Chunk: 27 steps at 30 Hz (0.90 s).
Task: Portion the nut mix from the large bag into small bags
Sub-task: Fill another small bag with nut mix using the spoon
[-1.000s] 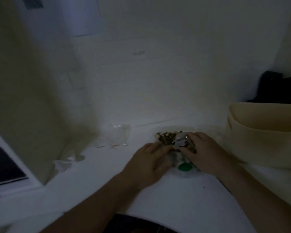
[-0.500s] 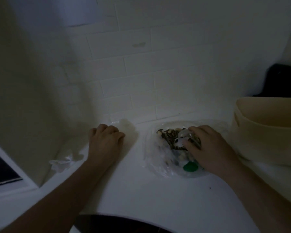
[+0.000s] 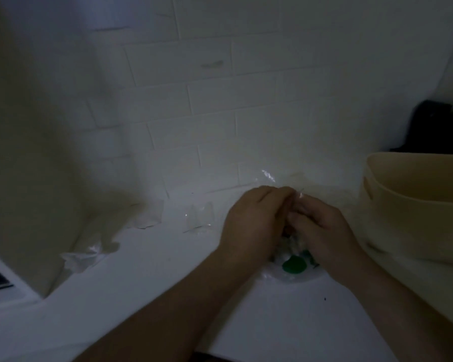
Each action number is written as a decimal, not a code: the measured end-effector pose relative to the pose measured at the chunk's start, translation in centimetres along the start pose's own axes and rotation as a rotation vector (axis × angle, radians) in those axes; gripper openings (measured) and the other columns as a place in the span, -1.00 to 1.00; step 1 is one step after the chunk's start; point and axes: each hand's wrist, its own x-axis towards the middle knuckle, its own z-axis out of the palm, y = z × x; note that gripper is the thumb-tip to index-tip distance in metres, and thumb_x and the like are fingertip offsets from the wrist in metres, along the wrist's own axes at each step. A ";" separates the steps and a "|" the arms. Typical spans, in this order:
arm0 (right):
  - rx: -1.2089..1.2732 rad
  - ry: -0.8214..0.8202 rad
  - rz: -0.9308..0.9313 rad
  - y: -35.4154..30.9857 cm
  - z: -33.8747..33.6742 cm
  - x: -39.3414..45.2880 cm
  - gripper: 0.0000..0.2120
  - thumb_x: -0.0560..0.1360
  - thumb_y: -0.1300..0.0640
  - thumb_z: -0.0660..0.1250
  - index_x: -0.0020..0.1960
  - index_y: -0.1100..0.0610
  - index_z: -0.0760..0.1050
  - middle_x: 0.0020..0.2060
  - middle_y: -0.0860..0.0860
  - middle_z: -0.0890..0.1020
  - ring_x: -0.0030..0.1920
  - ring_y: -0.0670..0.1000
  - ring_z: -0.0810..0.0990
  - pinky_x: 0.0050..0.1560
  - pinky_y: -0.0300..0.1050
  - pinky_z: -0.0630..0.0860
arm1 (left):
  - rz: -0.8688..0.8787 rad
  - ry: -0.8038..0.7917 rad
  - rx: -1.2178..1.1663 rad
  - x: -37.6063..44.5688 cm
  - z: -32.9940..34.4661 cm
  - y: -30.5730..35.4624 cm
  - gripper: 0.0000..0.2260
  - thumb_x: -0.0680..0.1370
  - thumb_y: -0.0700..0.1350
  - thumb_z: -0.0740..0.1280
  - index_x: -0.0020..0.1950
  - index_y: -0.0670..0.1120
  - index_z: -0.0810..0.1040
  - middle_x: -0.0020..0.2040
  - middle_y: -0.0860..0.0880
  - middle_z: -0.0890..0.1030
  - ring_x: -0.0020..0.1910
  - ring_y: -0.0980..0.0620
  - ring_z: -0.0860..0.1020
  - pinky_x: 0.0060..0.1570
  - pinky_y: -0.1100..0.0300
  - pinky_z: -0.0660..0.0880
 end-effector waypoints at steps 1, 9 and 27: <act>0.082 0.019 0.026 -0.1 0.0 0.1 -0.73 0.65 0.31 0.25 0.08 0.04 0.68 -0.07 -0.06 0.75 -0.02 -0.11 0.71 -0.06 -0.31 0.58 | -0.002 -0.005 -0.053 -0.1 0.0 0.1 -0.70 0.64 -0.09 0.26 0.31 -0.08 0.65 0.14 -0.05 0.71 0.08 -0.05 0.64 0.17 0.09 0.54; 0.048 0.163 0.074 0.8 -0.4 0.7 -0.80 0.66 0.22 0.32 -0.01 0.07 0.70 -0.19 0.00 0.75 -0.11 0.00 0.74 0.01 -0.03 0.66 | -0.210 0.001 -0.299 -1.5 -2.1 -1.3 -0.61 0.50 -0.20 0.30 0.28 0.08 0.64 0.05 0.21 0.64 0.02 0.24 0.60 0.00 0.39 0.53; 0.145 0.250 0.145 0.8 -0.8 0.8 -0.95 0.59 0.28 0.41 0.02 0.22 0.65 -0.25 0.06 0.72 -0.25 0.03 0.68 -0.08 0.20 0.71 | -0.486 -0.327 0.390 -3.2 -6.4 -13.0 -0.59 0.50 -0.22 0.34 0.27 0.13 0.68 0.26 -0.03 0.69 0.24 -0.13 0.60 0.27 -0.01 0.52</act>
